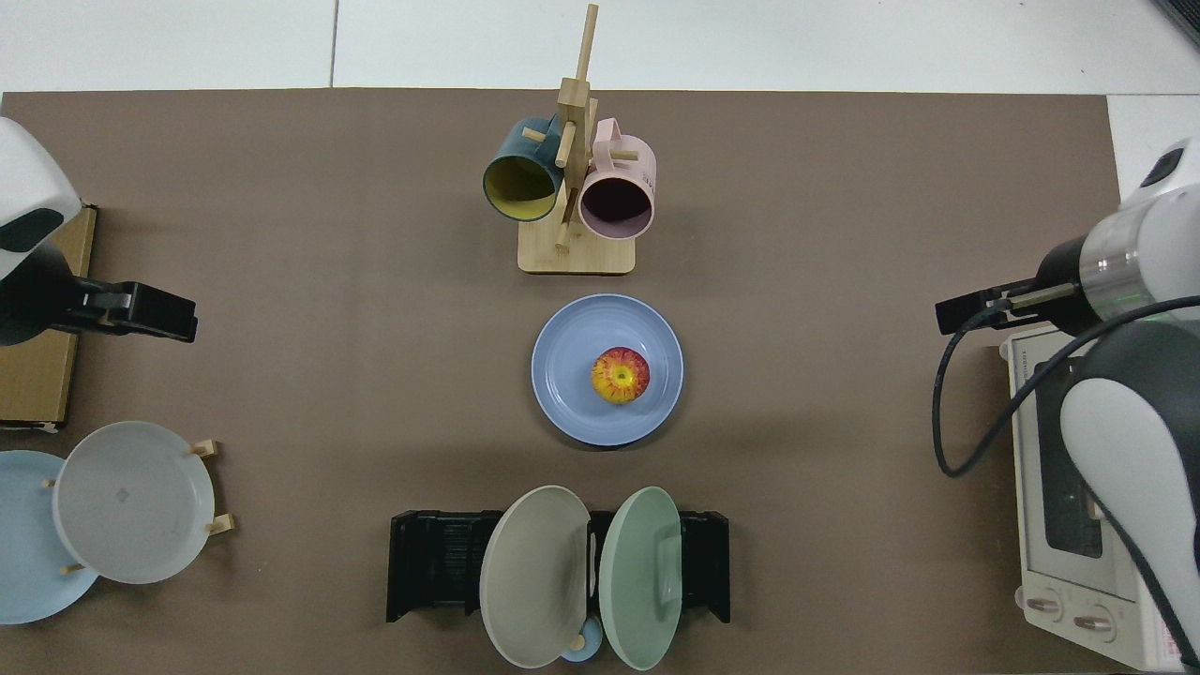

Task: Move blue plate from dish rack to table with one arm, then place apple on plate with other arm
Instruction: 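Open the right gripper and withdraw it from the plate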

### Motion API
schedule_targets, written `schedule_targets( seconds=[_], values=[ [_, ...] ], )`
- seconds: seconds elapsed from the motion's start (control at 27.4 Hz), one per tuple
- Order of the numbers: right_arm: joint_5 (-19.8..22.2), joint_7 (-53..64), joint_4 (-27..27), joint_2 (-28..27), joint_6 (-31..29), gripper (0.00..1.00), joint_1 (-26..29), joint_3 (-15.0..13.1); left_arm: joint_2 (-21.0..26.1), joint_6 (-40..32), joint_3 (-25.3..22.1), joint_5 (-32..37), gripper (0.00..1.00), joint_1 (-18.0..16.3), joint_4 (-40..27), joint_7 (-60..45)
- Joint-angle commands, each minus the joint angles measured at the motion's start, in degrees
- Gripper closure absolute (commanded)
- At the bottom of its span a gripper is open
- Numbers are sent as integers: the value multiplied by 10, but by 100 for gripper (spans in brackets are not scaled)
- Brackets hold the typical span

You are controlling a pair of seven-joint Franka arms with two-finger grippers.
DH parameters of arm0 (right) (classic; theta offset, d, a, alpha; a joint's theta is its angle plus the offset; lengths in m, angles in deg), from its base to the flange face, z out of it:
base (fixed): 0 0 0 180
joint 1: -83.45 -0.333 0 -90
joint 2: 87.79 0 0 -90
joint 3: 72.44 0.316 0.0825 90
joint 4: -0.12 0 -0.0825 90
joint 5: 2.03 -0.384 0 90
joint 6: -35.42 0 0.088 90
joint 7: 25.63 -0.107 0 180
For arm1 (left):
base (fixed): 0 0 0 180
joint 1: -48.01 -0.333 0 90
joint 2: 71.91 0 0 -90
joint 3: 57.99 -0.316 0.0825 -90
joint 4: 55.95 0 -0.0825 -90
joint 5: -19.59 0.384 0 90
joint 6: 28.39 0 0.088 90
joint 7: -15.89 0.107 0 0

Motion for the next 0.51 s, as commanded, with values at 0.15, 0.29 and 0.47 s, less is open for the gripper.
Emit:
schedule_targets(
  seconds=[0.15, 0.29, 0.47],
  values=[
    [-22, 12, 8, 2, 12, 0, 20, 10, -5, -12, 2, -7, 0, -5, 5, -4],
    [-23, 3, -4, 9, -1, 0, 30, 10, -5, -12, 3, -7, 0, -6, 5, -4],
    [-23, 3, -4, 9, -1, 0, 30, 10, -5, -11, 2, -7, 0, -6, 4, -4]
  ],
)
